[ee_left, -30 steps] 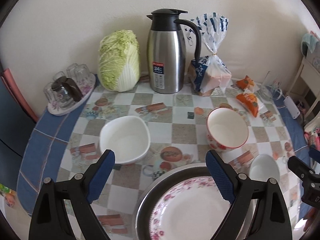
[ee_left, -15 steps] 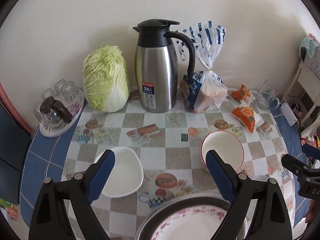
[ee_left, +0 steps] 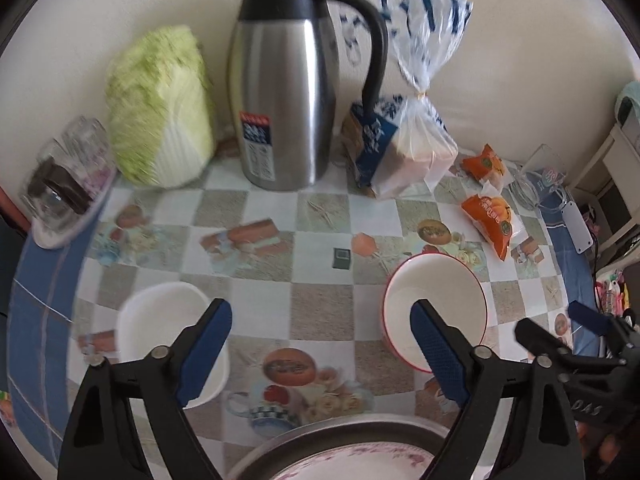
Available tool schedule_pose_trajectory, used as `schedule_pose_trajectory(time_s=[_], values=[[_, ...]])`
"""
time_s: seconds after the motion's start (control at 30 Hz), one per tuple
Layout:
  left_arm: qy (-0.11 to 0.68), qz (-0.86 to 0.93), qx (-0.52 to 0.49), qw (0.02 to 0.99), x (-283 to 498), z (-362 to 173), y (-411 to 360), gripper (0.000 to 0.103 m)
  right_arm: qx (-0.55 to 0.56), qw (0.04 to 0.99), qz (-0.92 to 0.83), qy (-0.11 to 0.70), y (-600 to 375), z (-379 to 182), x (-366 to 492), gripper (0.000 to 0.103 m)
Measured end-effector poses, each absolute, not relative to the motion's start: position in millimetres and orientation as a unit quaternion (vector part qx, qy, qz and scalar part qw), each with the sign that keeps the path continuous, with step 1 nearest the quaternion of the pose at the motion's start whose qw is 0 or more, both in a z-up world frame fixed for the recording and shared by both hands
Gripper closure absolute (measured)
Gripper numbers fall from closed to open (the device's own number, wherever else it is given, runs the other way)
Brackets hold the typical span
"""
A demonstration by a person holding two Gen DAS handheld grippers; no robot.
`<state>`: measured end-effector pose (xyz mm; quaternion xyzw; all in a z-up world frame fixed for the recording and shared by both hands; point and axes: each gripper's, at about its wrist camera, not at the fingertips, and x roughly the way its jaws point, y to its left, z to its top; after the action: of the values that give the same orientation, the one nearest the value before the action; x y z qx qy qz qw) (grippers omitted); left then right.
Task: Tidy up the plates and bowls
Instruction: 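Move both tools toward the red-rimmed strawberry bowl, then close both tools on the rim of the strawberry bowl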
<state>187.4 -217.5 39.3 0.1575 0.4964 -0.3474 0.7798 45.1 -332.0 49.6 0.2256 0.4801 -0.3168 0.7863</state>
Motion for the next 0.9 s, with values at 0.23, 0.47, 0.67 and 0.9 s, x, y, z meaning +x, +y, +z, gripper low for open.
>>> schedule_pose_trajectory(time_s=[0.23, 0.47, 0.67, 0.9], values=[[0.525, -0.359, 0.150, 0.757, 192, 8, -243, 0.054, 0.233, 0.773, -0.314, 0.500, -342, 17, 64, 0.035], [0.551, -0.376, 0.147, 0.731, 191, -22, -263, 0.075, 0.235, 0.768, -0.296, 0.517, -346, -9, 80, 0.073], [0.550, -0.390, 0.176, 0.717, 180, -38, -280, 0.093, 0.230, 0.769, -0.278, 0.527, -344, -22, 92, 0.093], [0.582, -0.381, 0.170, 0.698, 180, -67, -287, 0.095, 0.229, 0.761, -0.279, 0.540, -346, -34, 101, 0.094]])
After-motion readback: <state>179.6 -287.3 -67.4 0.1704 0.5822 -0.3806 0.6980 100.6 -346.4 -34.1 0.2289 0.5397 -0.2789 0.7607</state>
